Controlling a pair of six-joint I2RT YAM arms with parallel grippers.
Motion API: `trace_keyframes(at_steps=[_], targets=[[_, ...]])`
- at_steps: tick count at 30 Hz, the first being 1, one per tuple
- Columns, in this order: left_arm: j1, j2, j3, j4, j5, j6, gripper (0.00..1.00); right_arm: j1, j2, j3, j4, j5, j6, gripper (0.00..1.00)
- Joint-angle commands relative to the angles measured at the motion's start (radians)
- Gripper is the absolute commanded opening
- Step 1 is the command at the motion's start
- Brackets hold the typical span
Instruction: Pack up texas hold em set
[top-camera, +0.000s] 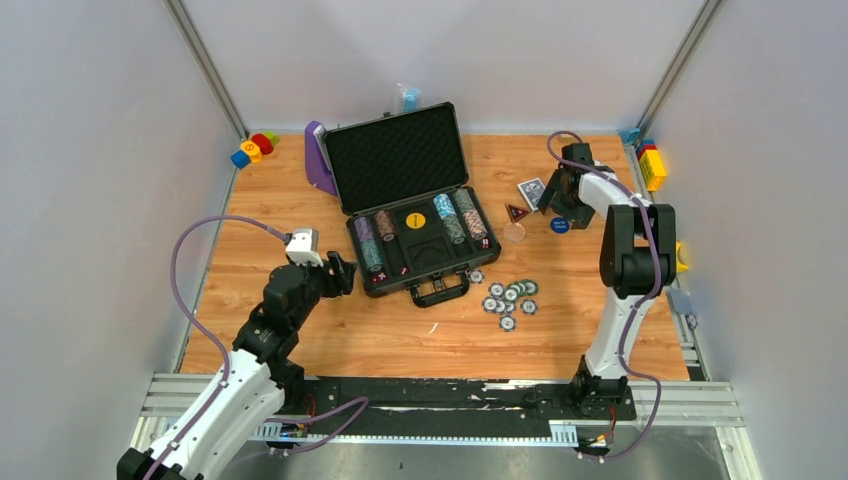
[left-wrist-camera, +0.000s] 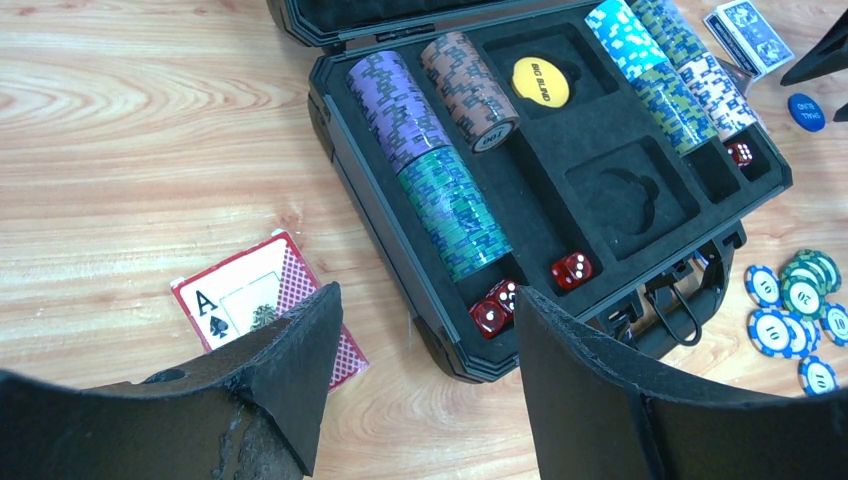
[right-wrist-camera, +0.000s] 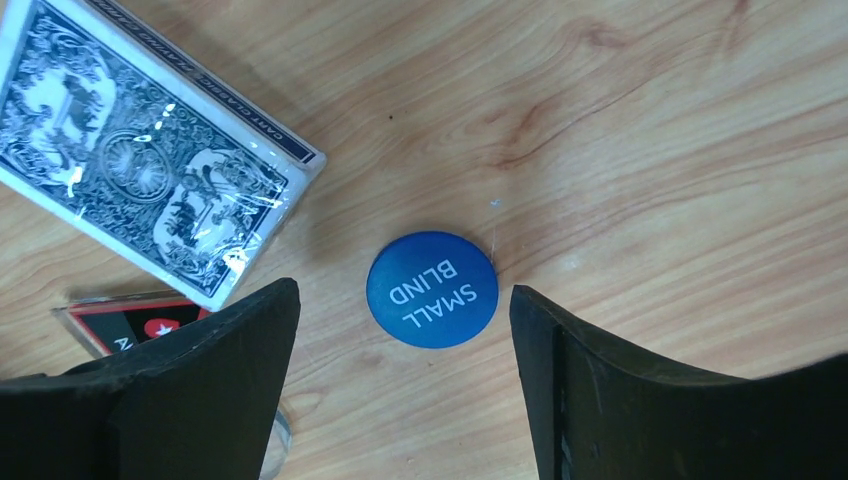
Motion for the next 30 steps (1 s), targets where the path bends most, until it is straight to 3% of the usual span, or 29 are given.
trace_keyframes(at_steps=[1,14,30], targets=[[0.002,-0.009,-0.004,0.029,-0.011,-0.006,0.72,0.001,0.042,0.059,-0.034,-0.001,0.002,0.78],[0.003,-0.010,-0.004,0.028,-0.013,-0.006,0.72,-0.035,0.061,0.062,-0.079,-0.029,-0.001,0.67],[0.002,-0.009,-0.005,0.031,-0.011,-0.007,0.72,-0.035,0.117,0.119,-0.156,-0.082,-0.034,0.63]])
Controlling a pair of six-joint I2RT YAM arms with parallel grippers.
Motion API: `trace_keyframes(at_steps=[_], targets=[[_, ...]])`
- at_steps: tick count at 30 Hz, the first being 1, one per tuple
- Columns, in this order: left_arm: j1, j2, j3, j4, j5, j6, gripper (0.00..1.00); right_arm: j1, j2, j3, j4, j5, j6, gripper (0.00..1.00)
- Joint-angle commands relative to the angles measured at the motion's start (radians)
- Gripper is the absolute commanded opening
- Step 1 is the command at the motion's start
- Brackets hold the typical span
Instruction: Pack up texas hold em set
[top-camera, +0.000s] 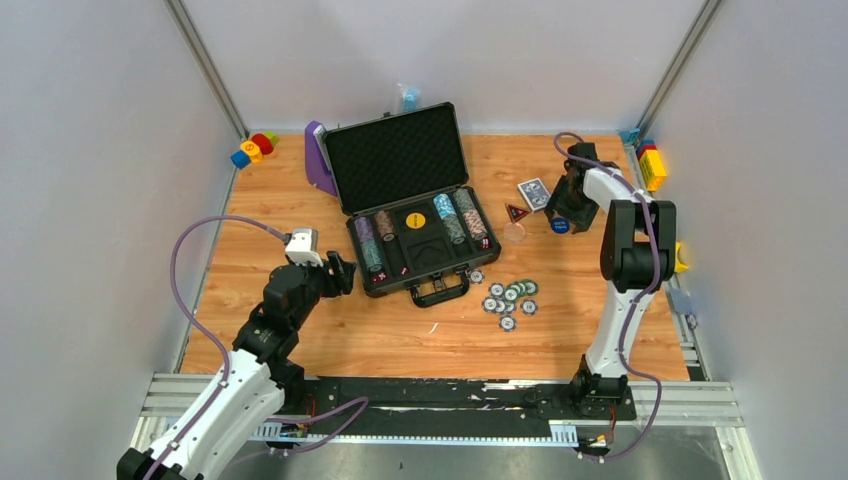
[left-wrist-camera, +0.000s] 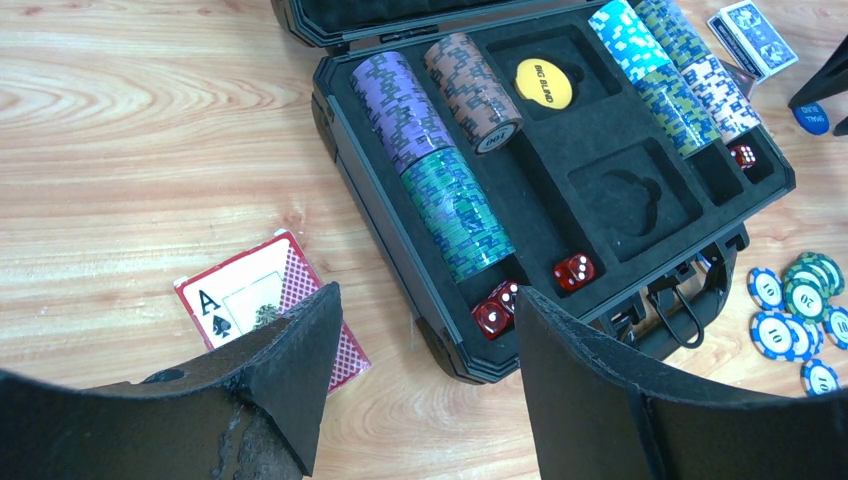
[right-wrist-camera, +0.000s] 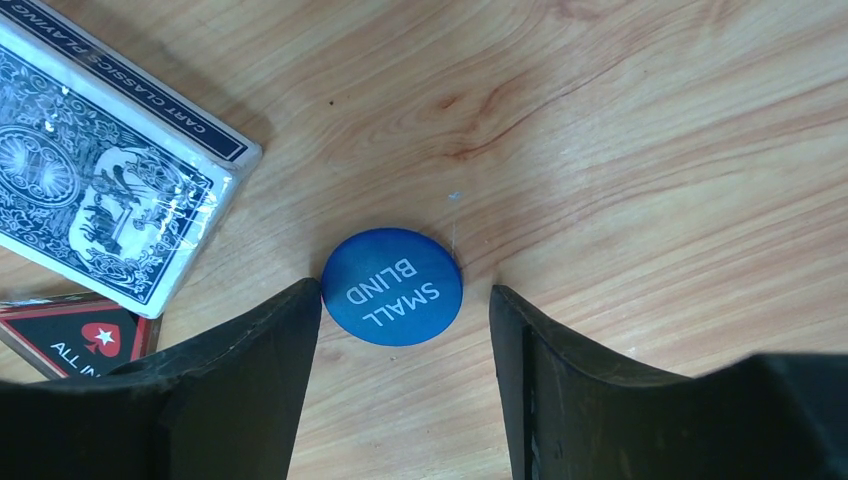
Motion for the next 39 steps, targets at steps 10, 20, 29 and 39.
trace_keyframes(at_steps=[10,20,29,39], targets=[[0.003,-0.006,-0.002,0.029,-0.007,-0.004,0.72,0.006,0.111,0.116,-0.087,-0.030,-0.020,0.61],[0.002,-0.006,-0.003,0.026,-0.007,-0.004,0.72,0.021,0.114,0.113,-0.113,-0.018,-0.022,0.60],[0.002,-0.006,-0.002,0.024,-0.007,-0.004,0.73,0.021,0.118,0.097,-0.115,-0.031,-0.017,0.55],[0.002,-0.008,-0.002,0.022,-0.009,-0.004,0.73,0.074,0.044,0.056,-0.103,-0.054,-0.016,0.45]])
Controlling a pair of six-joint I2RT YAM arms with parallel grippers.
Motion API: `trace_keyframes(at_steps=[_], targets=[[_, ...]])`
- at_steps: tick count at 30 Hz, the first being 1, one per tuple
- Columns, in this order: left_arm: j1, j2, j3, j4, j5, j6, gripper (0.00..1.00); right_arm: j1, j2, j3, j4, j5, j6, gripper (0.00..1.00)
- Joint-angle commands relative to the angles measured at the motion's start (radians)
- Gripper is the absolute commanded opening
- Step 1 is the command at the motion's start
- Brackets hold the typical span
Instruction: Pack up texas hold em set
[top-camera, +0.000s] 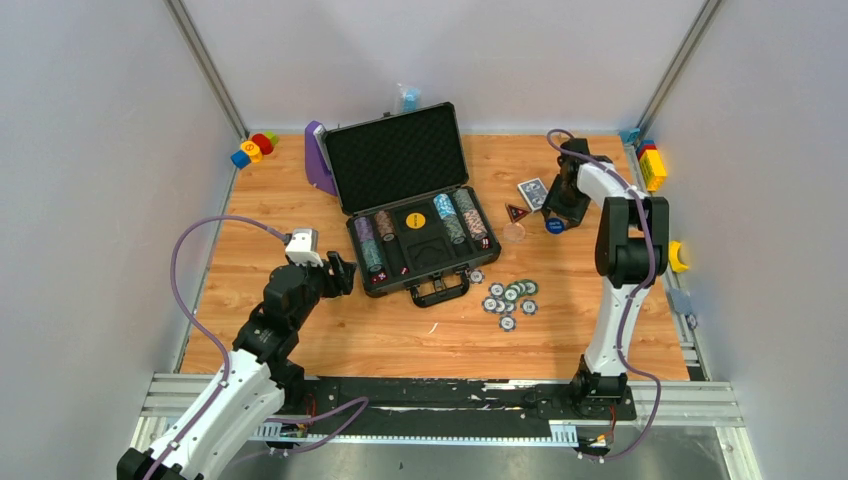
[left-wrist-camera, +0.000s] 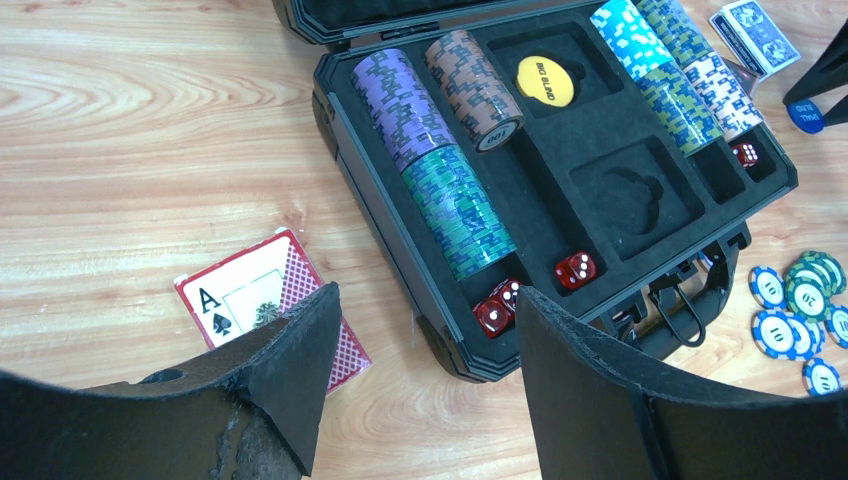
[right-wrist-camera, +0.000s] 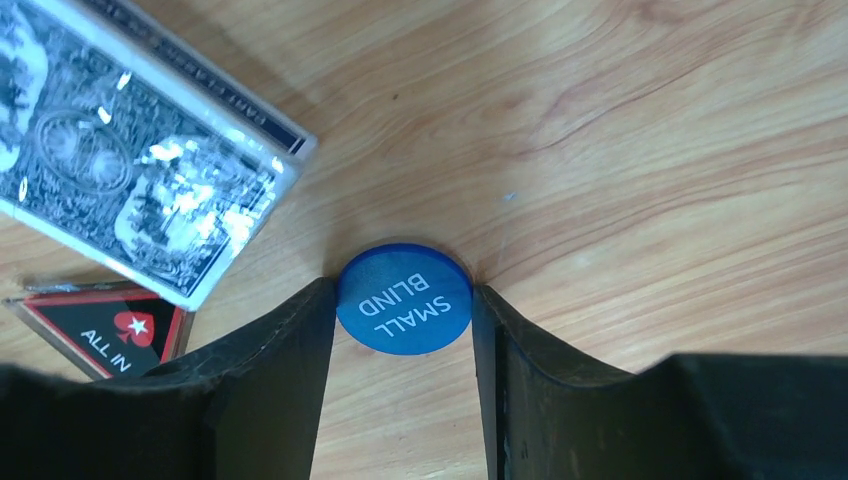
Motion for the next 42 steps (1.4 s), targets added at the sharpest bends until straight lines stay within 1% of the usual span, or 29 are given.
trace_keyframes(at_steps=[1,6,15,20,23,27,33,38,42], targets=[[0.002,-0.008,-0.001,0.025,-0.009,-0.004,0.73,0.060,-0.035,-0.058,-0.020,-0.031,0.001,0.45],[0.003,-0.007,0.000,0.025,-0.007,-0.005,0.73,0.105,-0.117,-0.101,-0.009,-0.014,0.013,0.44],[0.002,-0.005,0.000,0.027,-0.005,-0.005,0.73,0.151,-0.296,-0.163,-0.005,0.003,0.006,0.43],[0.002,-0.004,-0.001,0.027,-0.005,-0.005,0.73,0.167,-0.359,-0.173,-0.013,-0.011,-0.001,0.43],[0.002,-0.004,-0.002,0.027,-0.008,-0.005,0.73,0.209,-0.382,-0.160,-0.017,-0.014,-0.026,0.43],[0.002,0.000,-0.001,0.031,-0.010,-0.005,0.73,0.317,-0.375,-0.107,-0.026,0.004,-0.052,0.42],[0.002,0.002,-0.002,0.031,-0.011,-0.005,0.72,0.483,-0.327,-0.028,-0.027,-0.029,-0.052,0.42],[0.003,0.003,-0.001,0.031,-0.012,-0.005,0.72,0.598,-0.267,0.028,-0.010,-0.063,-0.072,0.42],[0.003,0.003,0.000,0.031,-0.010,-0.005,0.72,0.664,-0.216,0.057,0.000,-0.081,-0.073,0.43]])
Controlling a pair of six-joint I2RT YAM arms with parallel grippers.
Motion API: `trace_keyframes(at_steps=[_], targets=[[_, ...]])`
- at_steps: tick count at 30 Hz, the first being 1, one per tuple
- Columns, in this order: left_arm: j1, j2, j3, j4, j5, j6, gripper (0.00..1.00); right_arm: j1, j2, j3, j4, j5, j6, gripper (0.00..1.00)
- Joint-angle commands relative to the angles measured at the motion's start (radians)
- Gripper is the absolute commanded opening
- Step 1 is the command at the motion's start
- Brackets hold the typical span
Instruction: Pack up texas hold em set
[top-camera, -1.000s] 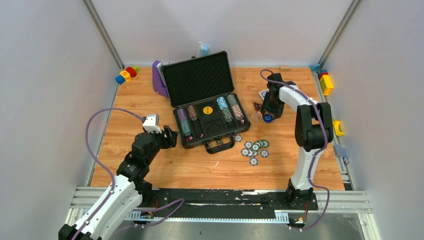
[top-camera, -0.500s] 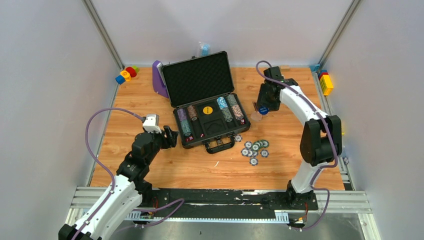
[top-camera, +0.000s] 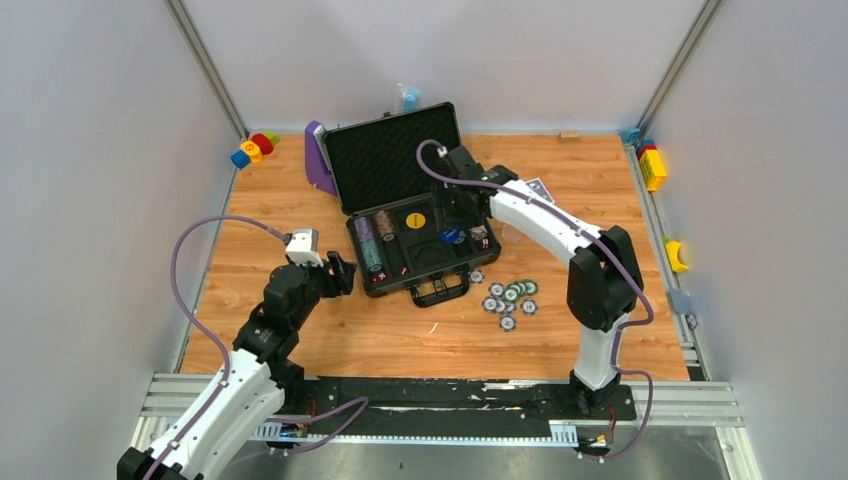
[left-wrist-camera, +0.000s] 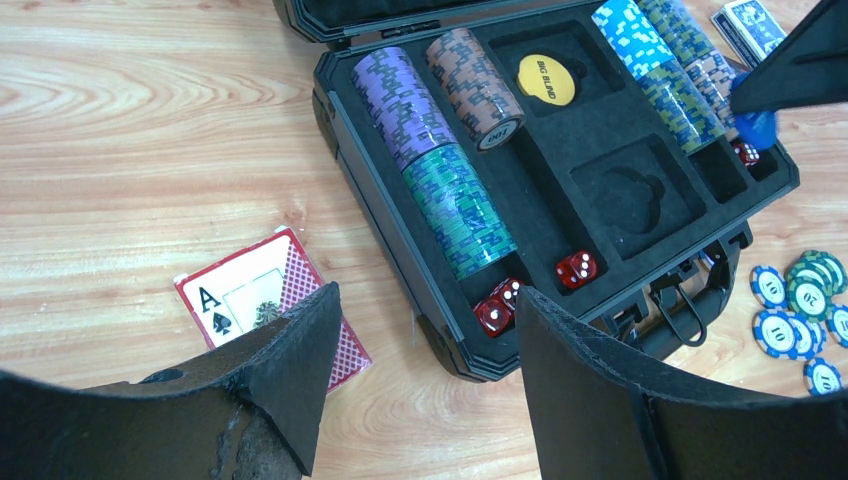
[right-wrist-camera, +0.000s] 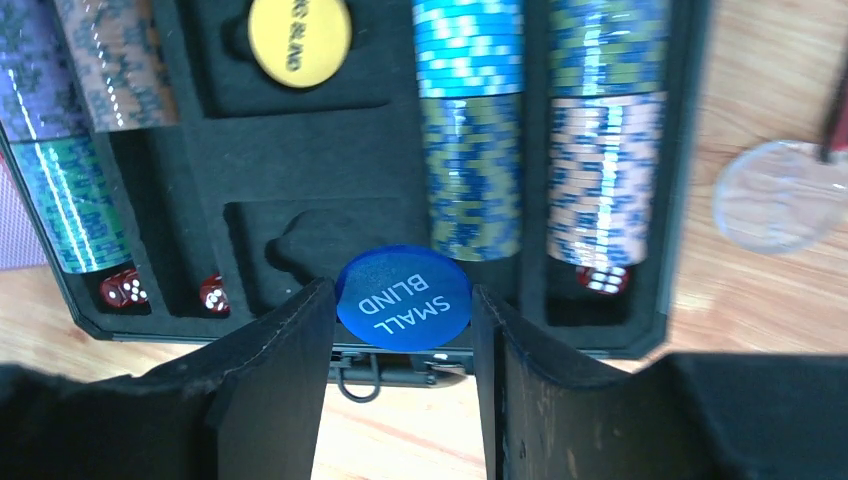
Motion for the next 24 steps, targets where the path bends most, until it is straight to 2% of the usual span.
trace_keyframes(at_steps=[1,13,24], targets=[[0.001,0.001,0.000,0.032,-0.010,-0.005,0.72,0.060,0.060,0.053,0.026,-0.032,-0.019,0.43],[0.003,0.003,-0.001,0.036,-0.007,-0.006,0.72,0.144,0.178,0.039,0.067,-0.053,-0.009,0.43],[0.002,0.002,-0.001,0.031,-0.010,-0.005,0.72,0.150,0.226,0.019,0.130,-0.002,-0.022,0.44]])
